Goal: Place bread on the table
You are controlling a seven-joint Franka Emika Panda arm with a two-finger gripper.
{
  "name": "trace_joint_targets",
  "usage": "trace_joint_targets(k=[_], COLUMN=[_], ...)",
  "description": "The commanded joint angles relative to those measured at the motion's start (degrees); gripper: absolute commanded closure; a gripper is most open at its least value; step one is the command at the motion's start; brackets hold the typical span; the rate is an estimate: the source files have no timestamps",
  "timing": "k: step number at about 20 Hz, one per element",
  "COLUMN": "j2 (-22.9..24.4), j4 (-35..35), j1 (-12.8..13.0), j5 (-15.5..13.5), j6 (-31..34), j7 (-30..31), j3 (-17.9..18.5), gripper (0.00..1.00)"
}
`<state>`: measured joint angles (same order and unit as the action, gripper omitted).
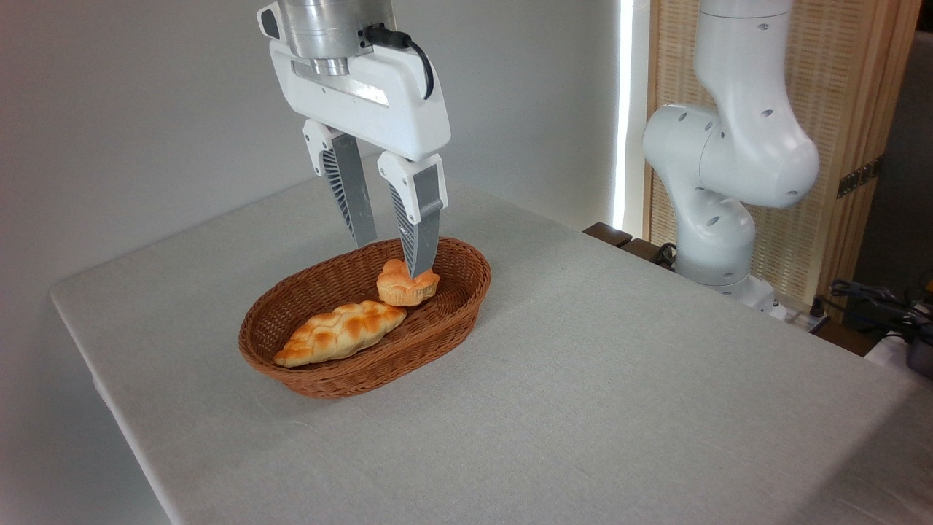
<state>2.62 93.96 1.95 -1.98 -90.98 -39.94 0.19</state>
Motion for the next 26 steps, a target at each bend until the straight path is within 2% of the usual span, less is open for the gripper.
trace_joint_targets(k=[1, 18, 23, 26], j2=[1.08, 1.08, 1.95, 4.4], j4=[0.79, 1.75, 5.35, 10.17], j1=[-0.02, 0.16, 4.28, 6.83], j5=[-0.13, -0.22, -0.66, -0.66], j6=[-1.13, -0.96, -1.57, -5.16], j7=[-0.67, -0.05, -0.05, -0.05], j3=[0.51, -0.1, -0.54, -0.45], gripper=[0.0, 0.0, 0.0, 0.0])
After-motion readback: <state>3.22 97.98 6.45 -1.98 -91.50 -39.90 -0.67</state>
